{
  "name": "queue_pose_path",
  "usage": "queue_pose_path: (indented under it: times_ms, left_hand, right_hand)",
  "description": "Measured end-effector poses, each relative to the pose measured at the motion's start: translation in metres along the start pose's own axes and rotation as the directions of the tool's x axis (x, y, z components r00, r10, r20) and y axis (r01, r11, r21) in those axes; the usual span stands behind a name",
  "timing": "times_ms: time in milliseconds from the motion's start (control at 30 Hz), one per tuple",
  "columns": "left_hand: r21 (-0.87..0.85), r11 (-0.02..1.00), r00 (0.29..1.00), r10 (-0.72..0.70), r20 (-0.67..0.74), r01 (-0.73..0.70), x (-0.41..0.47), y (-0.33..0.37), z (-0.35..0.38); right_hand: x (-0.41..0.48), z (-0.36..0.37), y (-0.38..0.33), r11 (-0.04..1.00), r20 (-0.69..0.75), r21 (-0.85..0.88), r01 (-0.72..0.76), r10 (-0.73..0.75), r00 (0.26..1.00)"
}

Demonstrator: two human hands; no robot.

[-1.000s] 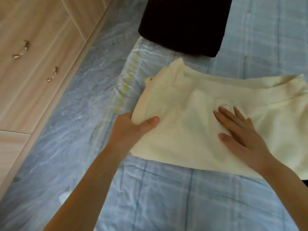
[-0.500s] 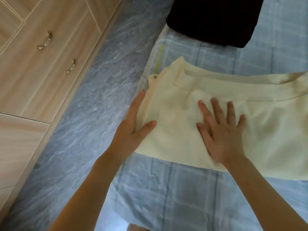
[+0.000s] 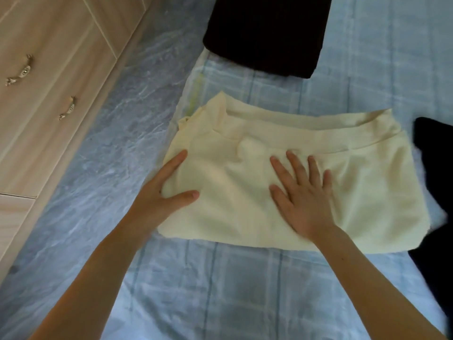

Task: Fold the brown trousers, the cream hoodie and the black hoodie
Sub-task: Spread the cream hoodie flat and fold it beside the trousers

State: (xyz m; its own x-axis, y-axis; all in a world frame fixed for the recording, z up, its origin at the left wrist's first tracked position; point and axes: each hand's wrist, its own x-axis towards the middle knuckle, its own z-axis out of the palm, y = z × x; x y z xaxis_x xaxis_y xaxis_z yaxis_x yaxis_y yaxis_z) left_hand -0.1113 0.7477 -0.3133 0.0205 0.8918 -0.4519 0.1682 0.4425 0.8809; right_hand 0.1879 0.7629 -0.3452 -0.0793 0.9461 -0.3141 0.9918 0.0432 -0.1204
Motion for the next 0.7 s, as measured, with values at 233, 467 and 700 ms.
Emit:
queue_pose_path:
  times_ms: [233, 467, 700]
  left_hand:
    - [-0.238, 0.961, 0.981, 0.169, 0.091, -0.144, -0.016, 0.073, 0.048]
    - [-0.311, 0.937, 0.936, 0.244, 0.255, -0.159, -0.009, 0.124, 0.183]
    - [-0.085, 0.989, 0.943, 0.138, 0.303, -0.117, 0.031, 0.107, 0.337]
  right_hand:
    - [-0.019, -0.042, 0.054, 0.835, -0.349, 0.535, 0.129, 0.079, 0.934]
    - [-0.032, -0.052, 0.201, 0.927, -0.371, 0.358, -0.114, 0.253, 0.894]
    - [-0.023, -0.012, 0.227, 0.346, 0.071, 0.928, -0.140, 0.203, 0.976]
